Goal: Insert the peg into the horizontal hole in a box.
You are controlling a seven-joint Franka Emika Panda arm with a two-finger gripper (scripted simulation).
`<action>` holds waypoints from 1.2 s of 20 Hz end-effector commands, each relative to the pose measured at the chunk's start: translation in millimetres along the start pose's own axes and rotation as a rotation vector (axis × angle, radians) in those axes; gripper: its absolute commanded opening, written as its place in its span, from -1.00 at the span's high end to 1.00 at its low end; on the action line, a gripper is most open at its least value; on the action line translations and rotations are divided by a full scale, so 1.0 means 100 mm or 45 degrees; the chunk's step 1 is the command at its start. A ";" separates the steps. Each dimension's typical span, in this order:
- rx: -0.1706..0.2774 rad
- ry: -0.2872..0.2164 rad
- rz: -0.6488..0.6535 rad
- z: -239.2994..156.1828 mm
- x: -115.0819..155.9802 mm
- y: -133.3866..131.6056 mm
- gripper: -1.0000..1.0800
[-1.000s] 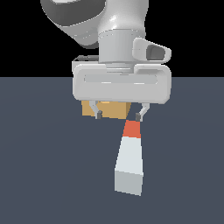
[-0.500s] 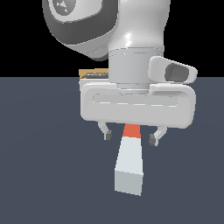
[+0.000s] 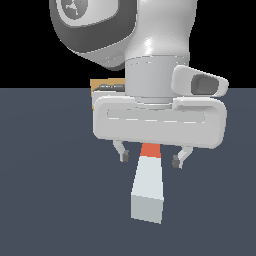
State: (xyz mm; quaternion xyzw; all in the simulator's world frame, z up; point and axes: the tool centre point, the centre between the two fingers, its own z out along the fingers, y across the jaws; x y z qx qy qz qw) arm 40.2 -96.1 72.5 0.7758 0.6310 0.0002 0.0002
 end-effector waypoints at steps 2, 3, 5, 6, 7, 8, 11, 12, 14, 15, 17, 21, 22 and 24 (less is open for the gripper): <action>0.001 0.000 0.000 0.06 0.00 0.00 -0.92; 0.001 0.000 0.000 0.09 0.00 0.00 -0.92; 0.001 0.000 0.000 0.18 0.00 -0.01 -0.92; 0.001 0.000 -0.001 0.23 0.00 -0.01 -0.92; 0.001 0.000 -0.001 0.29 0.00 -0.01 -0.92; 0.001 0.000 -0.001 0.34 0.00 -0.02 -0.92; 0.001 0.000 -0.001 0.46 0.00 -0.02 -0.92; 0.001 0.000 -0.001 0.48 0.01 -0.02 -0.92; 0.001 0.000 -0.001 0.50 0.01 -0.01 -0.92; 0.001 0.000 -0.001 0.49 0.01 -0.01 -0.92; 0.001 0.000 -0.001 0.49 0.01 0.00 1.00; 0.001 0.000 -0.001 0.49 0.01 0.00 1.00; 0.001 0.000 -0.001 0.49 0.01 0.00 1.00; 0.001 0.000 -0.001 0.49 0.01 0.00 1.00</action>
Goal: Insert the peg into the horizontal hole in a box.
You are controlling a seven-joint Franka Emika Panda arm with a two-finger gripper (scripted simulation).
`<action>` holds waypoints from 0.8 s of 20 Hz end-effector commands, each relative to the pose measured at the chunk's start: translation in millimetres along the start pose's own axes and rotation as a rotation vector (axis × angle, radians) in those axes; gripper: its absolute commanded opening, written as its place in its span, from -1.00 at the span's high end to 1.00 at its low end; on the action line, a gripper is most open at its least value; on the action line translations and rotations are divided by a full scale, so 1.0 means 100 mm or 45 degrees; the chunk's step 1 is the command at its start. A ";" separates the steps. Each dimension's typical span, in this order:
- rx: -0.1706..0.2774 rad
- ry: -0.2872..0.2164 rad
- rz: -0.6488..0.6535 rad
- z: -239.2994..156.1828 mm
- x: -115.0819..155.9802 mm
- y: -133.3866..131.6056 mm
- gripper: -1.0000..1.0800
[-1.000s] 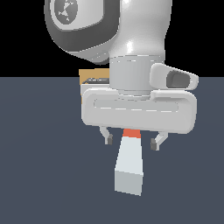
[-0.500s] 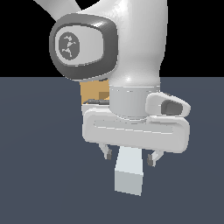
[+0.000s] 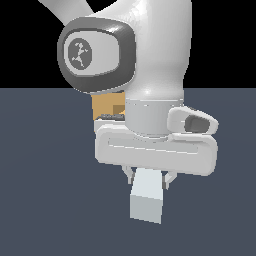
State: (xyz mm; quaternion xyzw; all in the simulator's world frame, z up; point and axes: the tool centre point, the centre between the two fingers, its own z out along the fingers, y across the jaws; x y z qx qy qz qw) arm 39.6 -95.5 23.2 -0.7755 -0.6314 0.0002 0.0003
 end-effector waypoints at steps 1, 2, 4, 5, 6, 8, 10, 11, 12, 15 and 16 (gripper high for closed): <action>-0.001 0.000 0.000 0.00 0.00 0.00 1.00; -0.001 0.000 0.000 0.00 0.00 0.00 1.00; 0.000 0.000 0.000 0.00 0.00 0.00 1.00; 0.000 0.000 0.000 0.00 0.01 -0.01 1.00; 0.000 0.000 0.000 -0.01 0.01 -0.01 1.00; 0.000 0.000 0.002 -0.02 0.02 -0.03 1.00; 0.000 0.000 0.003 -0.03 0.05 -0.07 1.00; 0.000 0.000 0.004 -0.04 0.06 -0.09 1.00; 0.000 0.000 0.005 -0.05 0.08 -0.11 1.00; 0.000 0.000 0.010 -0.10 0.15 -0.21 1.00; 0.000 0.000 0.012 -0.12 0.18 -0.25 1.00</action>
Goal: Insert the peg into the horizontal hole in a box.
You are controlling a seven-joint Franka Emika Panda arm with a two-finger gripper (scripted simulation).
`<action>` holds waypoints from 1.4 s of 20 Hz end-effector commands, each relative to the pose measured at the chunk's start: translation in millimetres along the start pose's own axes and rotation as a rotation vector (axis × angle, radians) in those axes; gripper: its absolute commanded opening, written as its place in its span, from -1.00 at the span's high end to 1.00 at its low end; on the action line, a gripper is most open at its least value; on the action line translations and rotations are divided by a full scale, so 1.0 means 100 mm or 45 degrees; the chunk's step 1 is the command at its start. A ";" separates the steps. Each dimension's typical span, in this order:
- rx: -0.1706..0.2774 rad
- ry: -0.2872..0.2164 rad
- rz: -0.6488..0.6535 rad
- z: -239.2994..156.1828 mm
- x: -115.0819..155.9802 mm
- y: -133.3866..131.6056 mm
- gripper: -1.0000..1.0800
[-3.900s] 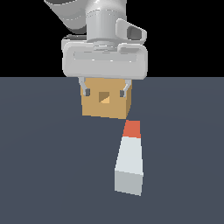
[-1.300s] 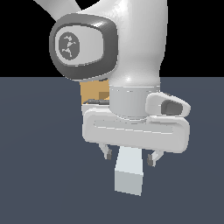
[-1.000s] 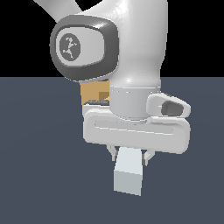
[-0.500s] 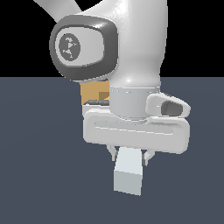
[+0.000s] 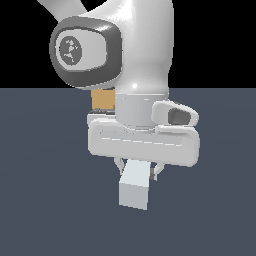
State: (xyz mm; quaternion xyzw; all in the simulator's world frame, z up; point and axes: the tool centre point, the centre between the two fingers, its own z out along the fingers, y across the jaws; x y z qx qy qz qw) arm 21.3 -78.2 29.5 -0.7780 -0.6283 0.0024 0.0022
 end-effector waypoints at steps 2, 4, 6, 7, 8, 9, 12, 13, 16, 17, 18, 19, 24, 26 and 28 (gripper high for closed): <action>-0.007 0.001 0.006 -0.10 0.11 -0.12 1.00; -0.007 0.001 0.011 -0.14 0.18 -0.22 1.00; -0.008 0.001 0.017 -0.20 0.27 -0.35 1.00; -0.008 0.002 0.020 -0.24 0.32 -0.41 1.00; -0.008 0.002 0.023 -0.27 0.38 -0.48 1.00; -0.008 0.002 0.027 -0.30 0.43 -0.55 1.00; -0.008 0.002 0.036 -0.40 0.58 -0.75 1.00; -0.008 0.002 0.039 -0.43 0.63 -0.81 1.00; -0.008 0.002 0.048 -0.52 0.76 -0.97 1.00; -0.008 0.002 0.050 -0.54 0.81 -1.02 1.00; -0.008 0.001 0.053 -0.57 0.85 -1.07 1.00; -0.008 0.001 0.055 -0.59 0.89 -1.11 1.00; -0.008 0.001 0.063 -0.67 1.02 -1.26 1.00; -0.008 0.001 0.065 -0.69 1.05 -1.29 1.00; -0.008 0.001 0.065 -0.70 1.06 -1.30 1.00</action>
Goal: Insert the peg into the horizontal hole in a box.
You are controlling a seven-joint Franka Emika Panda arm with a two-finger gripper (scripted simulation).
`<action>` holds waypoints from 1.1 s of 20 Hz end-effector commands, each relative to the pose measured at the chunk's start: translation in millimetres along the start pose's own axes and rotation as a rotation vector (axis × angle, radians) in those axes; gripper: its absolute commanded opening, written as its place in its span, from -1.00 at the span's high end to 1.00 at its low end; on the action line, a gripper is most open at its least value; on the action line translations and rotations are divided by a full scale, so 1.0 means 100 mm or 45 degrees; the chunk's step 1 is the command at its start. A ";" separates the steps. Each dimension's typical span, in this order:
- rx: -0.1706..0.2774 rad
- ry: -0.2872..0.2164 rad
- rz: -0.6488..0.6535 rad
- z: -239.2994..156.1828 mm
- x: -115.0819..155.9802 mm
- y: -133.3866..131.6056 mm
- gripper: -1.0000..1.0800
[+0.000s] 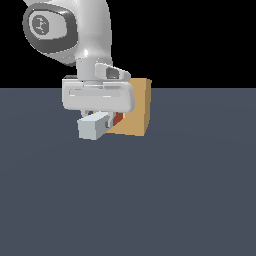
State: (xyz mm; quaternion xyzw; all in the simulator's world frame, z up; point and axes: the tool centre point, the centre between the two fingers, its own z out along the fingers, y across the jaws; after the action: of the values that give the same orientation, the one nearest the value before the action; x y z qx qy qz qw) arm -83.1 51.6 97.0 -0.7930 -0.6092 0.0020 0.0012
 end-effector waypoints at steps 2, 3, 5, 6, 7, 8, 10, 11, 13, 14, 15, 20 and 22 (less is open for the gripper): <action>-0.006 0.002 0.003 -0.02 0.01 0.02 1.00; -0.006 0.002 0.003 -0.02 0.00 0.02 1.00; -0.006 0.002 0.003 -0.02 0.00 0.03 1.00; -0.006 0.002 0.003 -0.02 0.00 0.03 1.00; -0.006 0.002 0.003 -0.02 0.00 0.03 1.00; 0.000 0.000 0.002 0.00 0.00 0.01 1.00; -0.008 0.004 0.000 -0.03 0.00 0.03 1.00; -0.010 0.005 0.000 -0.04 0.01 0.04 1.00; -0.010 0.005 0.000 -0.04 0.01 0.04 1.00; -0.010 0.005 0.000 -0.04 0.01 0.04 1.00; -0.004 0.002 0.000 -0.02 0.00 0.02 1.00; -0.004 0.002 0.000 -0.02 0.09 0.02 1.00; -0.004 0.002 0.000 -0.02 0.18 0.02 1.00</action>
State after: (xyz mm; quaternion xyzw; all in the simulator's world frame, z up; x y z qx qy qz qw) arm -79.5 61.4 96.6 -0.7934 -0.6086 0.0026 0.0016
